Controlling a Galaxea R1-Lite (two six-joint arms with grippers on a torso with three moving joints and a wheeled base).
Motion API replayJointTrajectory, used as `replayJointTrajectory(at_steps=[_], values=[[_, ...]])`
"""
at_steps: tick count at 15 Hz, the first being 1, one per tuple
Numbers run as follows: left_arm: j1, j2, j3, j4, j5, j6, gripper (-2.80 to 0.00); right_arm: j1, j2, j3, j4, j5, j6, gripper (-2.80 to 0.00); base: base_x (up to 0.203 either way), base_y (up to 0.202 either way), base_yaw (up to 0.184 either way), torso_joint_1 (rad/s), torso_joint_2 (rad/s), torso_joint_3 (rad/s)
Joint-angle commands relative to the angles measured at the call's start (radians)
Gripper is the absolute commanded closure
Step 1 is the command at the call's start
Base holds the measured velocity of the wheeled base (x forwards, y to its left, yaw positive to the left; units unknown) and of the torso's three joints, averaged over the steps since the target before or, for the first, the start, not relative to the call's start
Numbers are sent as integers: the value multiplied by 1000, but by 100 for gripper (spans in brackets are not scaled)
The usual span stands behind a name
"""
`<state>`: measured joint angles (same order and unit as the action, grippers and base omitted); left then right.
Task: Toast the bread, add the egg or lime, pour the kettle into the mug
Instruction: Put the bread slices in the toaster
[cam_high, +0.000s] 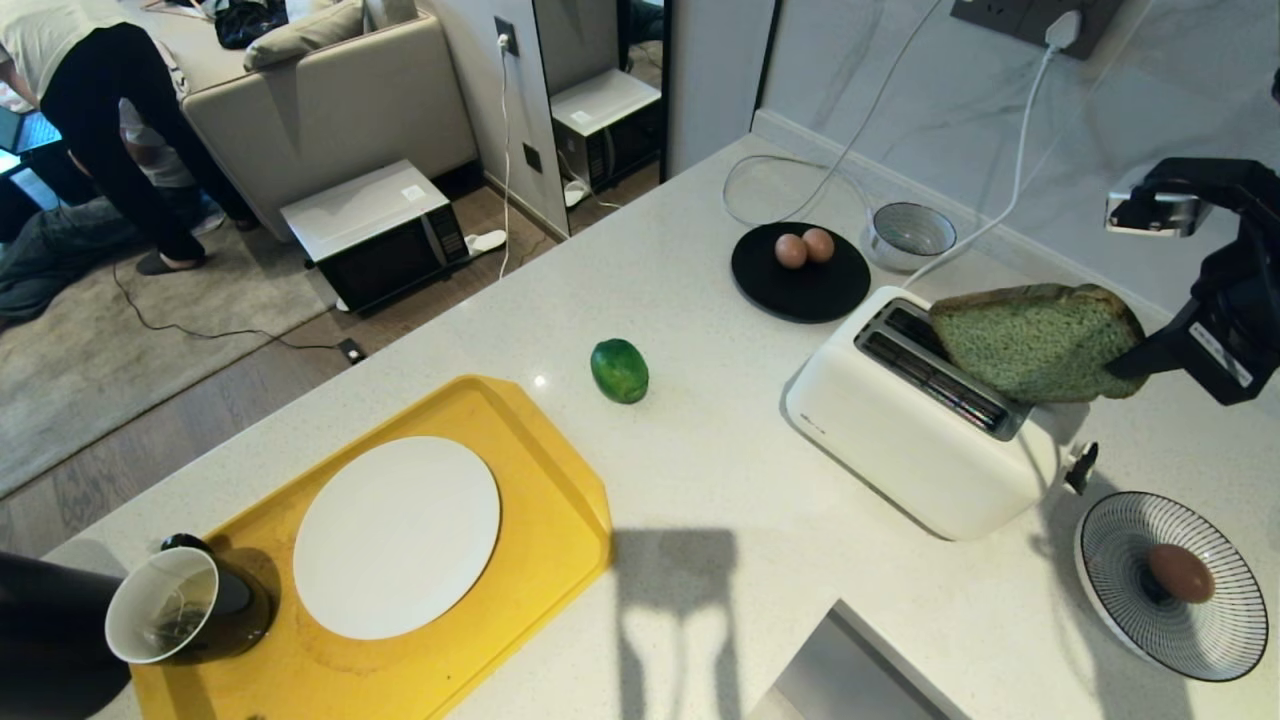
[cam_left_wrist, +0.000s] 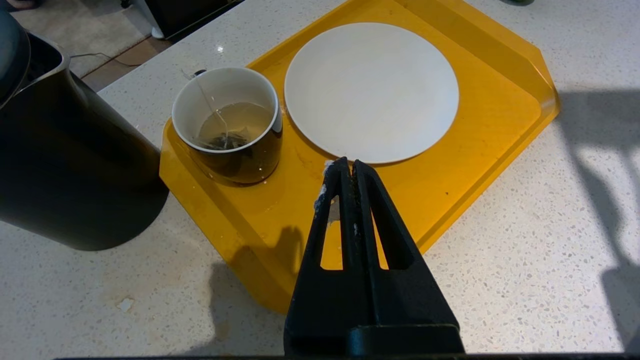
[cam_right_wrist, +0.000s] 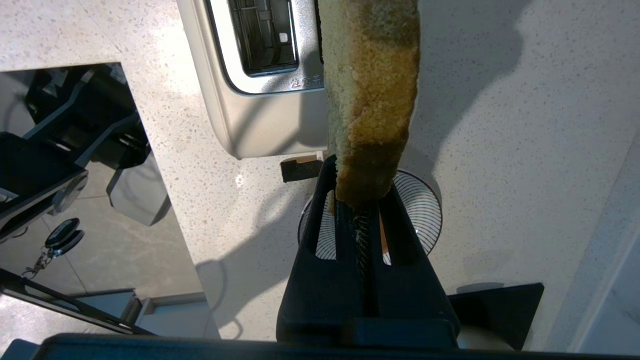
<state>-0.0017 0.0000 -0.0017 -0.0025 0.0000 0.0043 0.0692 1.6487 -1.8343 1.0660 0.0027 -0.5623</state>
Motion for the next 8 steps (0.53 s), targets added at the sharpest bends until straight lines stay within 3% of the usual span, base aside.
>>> replayJointTrajectory(at_steps=[1, 8], values=[[0, 1, 0, -1, 0, 0, 0, -2, 6, 12, 6, 0, -4, 0, 0, 0, 0, 0, 0, 0], [0, 2, 0, -1, 0, 0, 0, 5, 56, 12, -51, -1, -5, 0, 0, 0, 0, 0, 0, 0]])
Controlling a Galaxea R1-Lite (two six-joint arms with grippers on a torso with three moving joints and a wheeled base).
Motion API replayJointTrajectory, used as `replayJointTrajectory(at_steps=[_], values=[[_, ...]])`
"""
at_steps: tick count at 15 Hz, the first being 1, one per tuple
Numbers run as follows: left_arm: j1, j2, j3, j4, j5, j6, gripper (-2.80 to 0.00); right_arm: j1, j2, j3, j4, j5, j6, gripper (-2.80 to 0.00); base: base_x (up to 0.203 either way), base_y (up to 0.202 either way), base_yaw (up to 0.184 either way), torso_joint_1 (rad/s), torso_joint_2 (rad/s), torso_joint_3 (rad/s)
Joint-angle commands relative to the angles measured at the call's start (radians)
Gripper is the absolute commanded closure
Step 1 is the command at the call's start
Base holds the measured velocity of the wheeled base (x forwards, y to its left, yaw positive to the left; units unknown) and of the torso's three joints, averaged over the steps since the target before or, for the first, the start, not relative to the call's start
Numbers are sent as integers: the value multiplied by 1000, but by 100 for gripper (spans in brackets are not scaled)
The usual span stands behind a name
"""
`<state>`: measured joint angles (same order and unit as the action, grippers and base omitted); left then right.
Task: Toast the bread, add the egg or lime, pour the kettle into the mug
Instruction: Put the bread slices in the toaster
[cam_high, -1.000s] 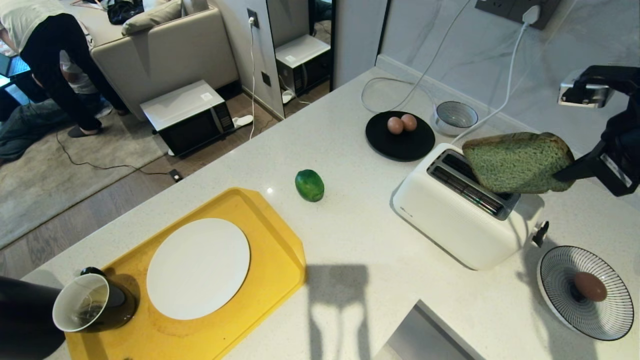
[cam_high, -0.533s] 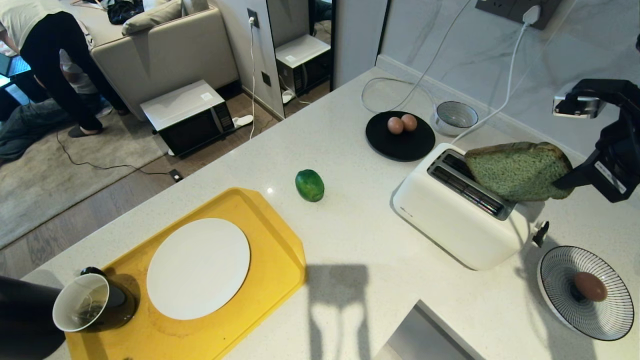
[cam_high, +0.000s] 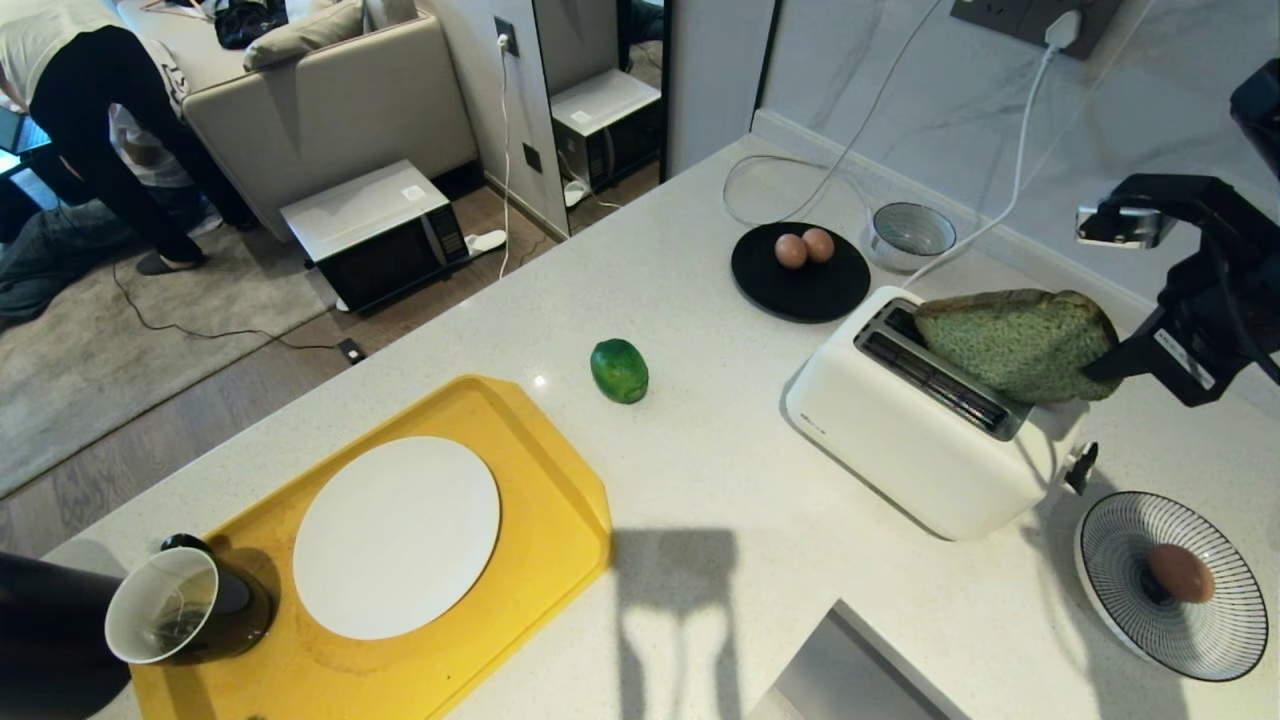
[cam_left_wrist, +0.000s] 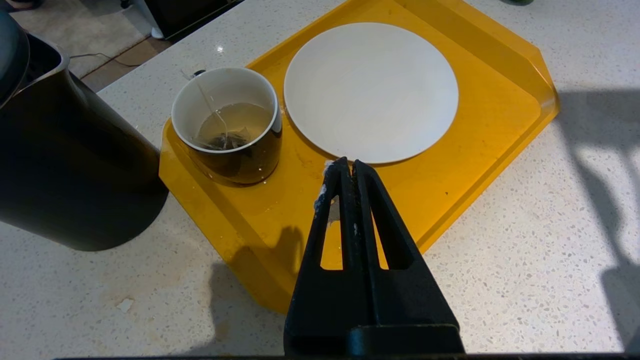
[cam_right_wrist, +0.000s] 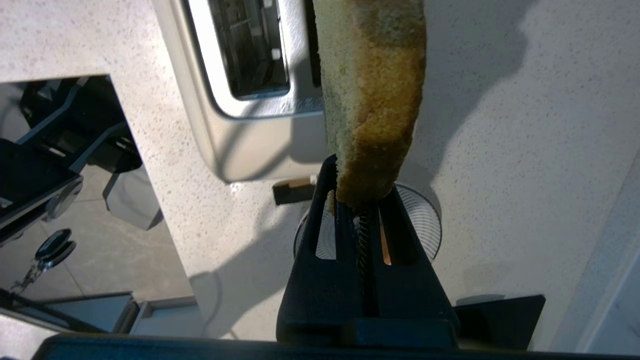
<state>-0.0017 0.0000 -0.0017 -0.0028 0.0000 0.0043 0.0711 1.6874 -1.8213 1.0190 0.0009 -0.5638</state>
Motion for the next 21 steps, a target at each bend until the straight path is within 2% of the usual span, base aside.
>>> replayJointTrajectory(at_steps=[1, 9, 10, 11, 21], values=[[0, 2, 1, 0, 0, 0, 0, 7, 23, -3, -7, -1, -4, 0, 0, 0, 0, 0, 0, 0], [0, 2, 0, 0, 0, 0, 0, 6, 38, -29, -7, -4, -4, 0, 0, 0, 0, 0, 0, 0], [0, 2, 0, 1, 0, 0, 0, 6, 36, -27, -7, -2, -4, -97, 0, 0, 0, 0, 0, 0], [0, 2, 0, 0, 0, 0, 0, 6, 35, -27, -7, -2, -4, -280, 0, 0, 0, 0, 0, 0], [0, 2, 1, 0, 0, 0, 0, -8, -3, -29, -5, 3, 12, -280, 0, 0, 0, 0, 0, 0]])
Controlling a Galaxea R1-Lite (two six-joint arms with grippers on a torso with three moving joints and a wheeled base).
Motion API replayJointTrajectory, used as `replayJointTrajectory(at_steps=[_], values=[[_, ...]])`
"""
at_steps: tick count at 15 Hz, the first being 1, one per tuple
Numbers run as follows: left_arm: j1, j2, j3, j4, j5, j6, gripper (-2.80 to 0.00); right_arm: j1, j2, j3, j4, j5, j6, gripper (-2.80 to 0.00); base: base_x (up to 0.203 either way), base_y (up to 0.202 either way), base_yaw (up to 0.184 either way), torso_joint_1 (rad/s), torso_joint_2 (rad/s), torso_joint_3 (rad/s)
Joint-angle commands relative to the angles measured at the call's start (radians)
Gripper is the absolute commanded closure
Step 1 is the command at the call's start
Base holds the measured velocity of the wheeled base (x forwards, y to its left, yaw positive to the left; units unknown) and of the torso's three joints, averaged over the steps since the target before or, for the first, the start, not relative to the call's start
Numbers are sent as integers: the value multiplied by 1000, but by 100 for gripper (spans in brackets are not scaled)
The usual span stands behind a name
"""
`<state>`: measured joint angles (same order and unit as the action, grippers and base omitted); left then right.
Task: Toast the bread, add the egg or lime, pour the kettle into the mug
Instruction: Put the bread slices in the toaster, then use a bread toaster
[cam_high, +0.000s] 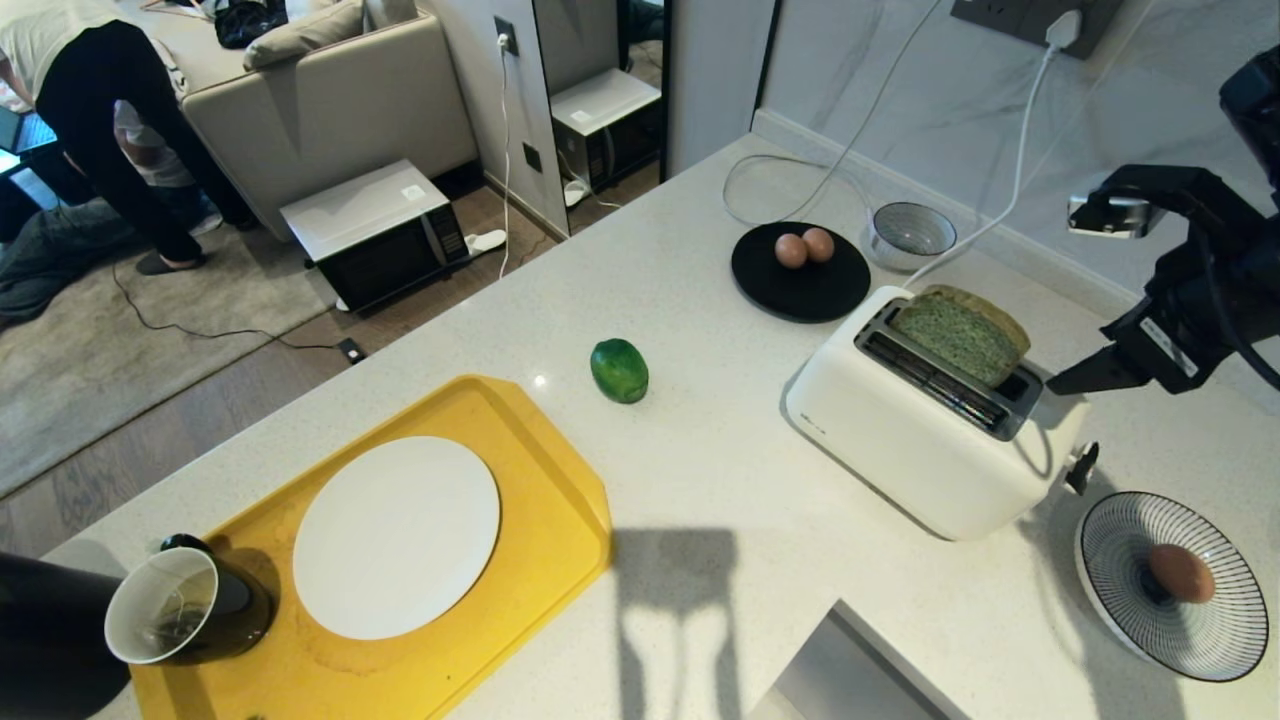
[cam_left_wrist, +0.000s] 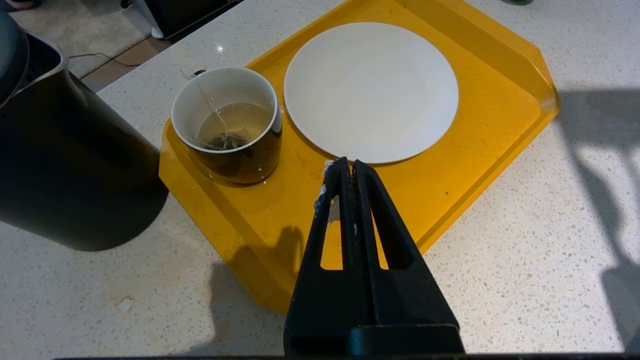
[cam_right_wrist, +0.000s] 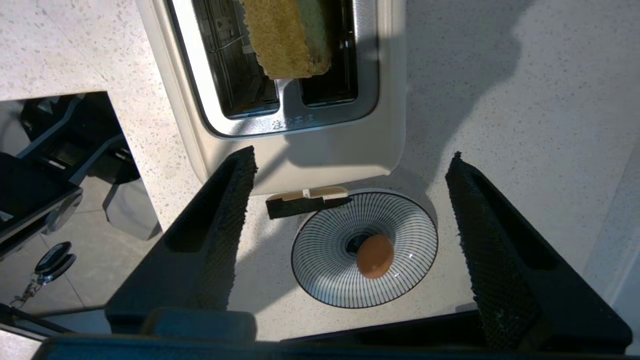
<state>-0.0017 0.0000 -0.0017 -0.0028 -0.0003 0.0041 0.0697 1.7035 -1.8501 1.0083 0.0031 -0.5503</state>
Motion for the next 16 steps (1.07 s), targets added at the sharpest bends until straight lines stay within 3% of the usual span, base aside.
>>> replayJointTrajectory(at_steps=[1, 2, 3, 10, 16], values=[[0, 2, 0, 0, 0, 1, 0, -15, -40, 11, 8, 3, 0, -280, 0, 0, 0, 0, 0, 0], [0, 2, 0, 0, 0, 1, 0, -22, -64, 41, 10, 13, -1, -280, 0, 0, 0, 0, 0, 0], [0, 2, 0, 0, 0, 1, 0, -36, -91, 78, 9, 25, -3, 0, 0, 0, 0, 0, 0, 0], [0, 2, 0, 0, 0, 1, 0, -83, -188, 291, -9, 40, 38, 0, 0, 0, 0, 0, 0, 0], [0, 2, 0, 0, 0, 1, 0, -83, -202, 545, -286, 30, 47, 0, 0, 0, 0, 0, 0, 0]])
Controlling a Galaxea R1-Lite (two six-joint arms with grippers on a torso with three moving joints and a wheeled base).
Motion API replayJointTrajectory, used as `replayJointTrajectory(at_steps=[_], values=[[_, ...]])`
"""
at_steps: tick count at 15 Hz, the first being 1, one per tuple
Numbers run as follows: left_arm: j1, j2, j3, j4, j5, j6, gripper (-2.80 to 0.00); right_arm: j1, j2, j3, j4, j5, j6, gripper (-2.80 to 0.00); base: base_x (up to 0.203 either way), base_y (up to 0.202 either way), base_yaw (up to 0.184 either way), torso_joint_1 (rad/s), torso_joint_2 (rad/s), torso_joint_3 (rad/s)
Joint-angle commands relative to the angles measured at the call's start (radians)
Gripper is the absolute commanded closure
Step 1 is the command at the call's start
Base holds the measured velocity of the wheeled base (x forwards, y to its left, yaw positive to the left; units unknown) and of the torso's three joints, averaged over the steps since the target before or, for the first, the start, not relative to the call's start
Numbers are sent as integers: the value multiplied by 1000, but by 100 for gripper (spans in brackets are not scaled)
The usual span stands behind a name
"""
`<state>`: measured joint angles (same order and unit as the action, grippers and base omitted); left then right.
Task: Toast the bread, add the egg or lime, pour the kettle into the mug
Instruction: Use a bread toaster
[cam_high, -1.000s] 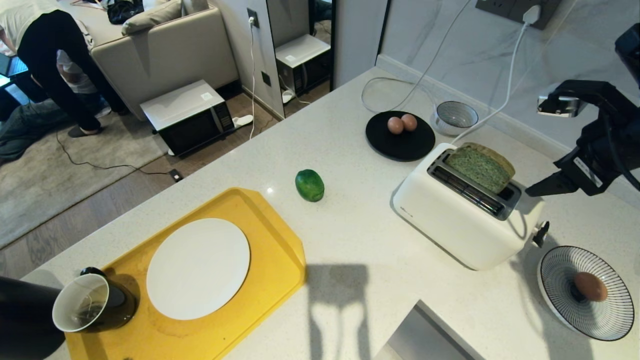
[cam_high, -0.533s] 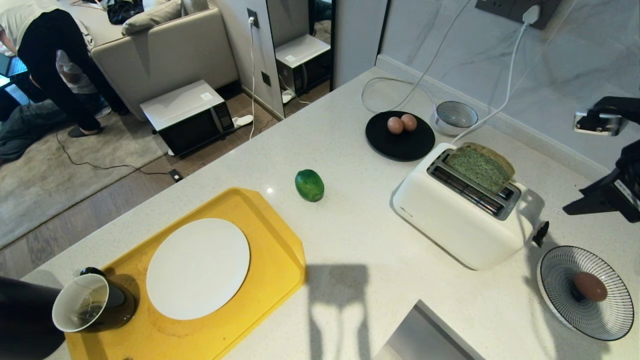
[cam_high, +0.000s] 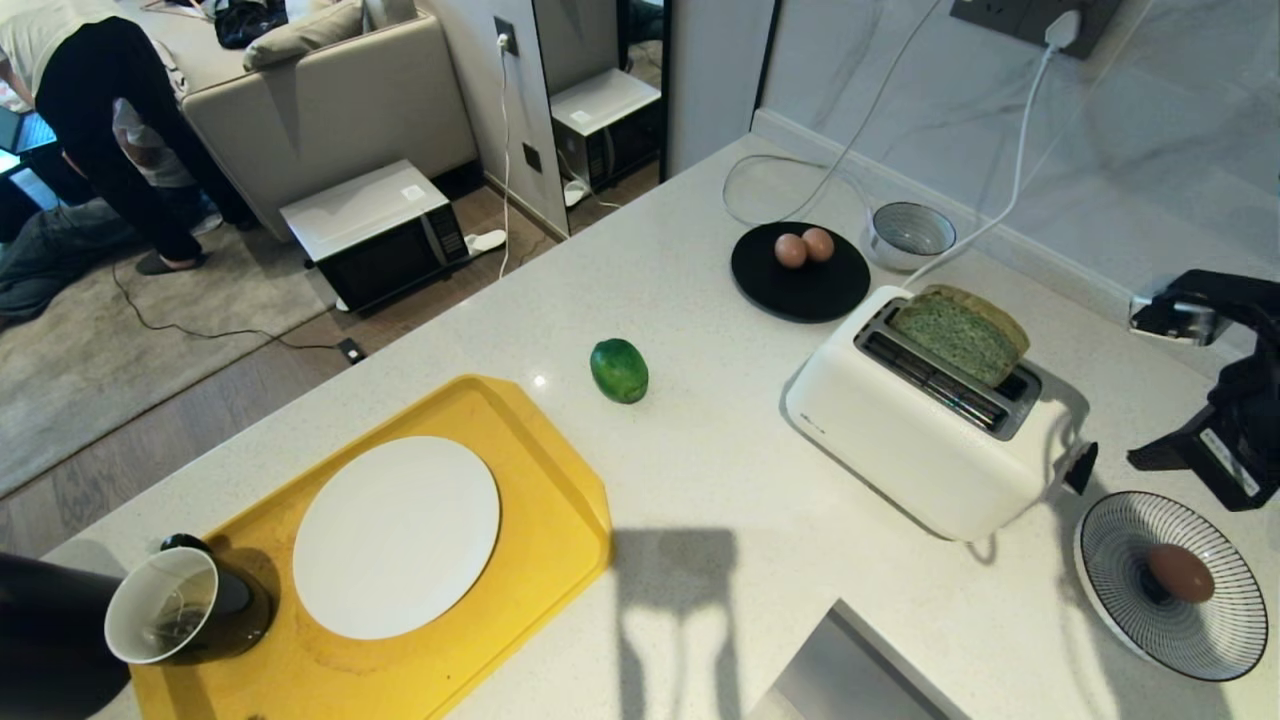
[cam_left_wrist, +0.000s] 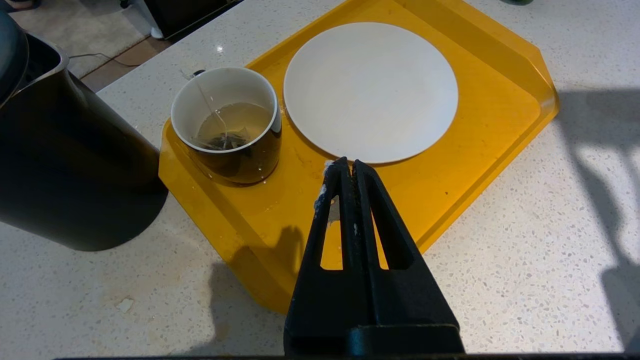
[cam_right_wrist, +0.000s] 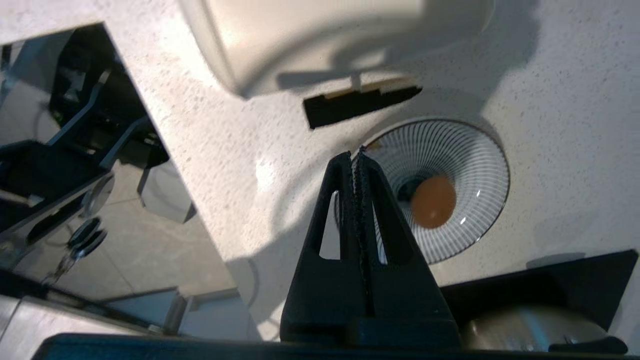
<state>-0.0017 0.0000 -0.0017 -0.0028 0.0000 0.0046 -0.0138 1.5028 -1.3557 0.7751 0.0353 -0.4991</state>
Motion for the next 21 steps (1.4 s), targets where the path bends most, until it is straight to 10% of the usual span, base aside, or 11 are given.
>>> replayJointTrajectory(at_steps=[1, 21], values=[[0, 2, 0, 0, 0, 0, 0, 0, 6, 56, -67, -3, -4, 0, 0, 0, 0, 0, 0, 0], [0, 1, 0, 0, 0, 0, 0, 2, 145, 84, -197, -6, -2, 0, 0, 0, 0, 0, 0, 0]])
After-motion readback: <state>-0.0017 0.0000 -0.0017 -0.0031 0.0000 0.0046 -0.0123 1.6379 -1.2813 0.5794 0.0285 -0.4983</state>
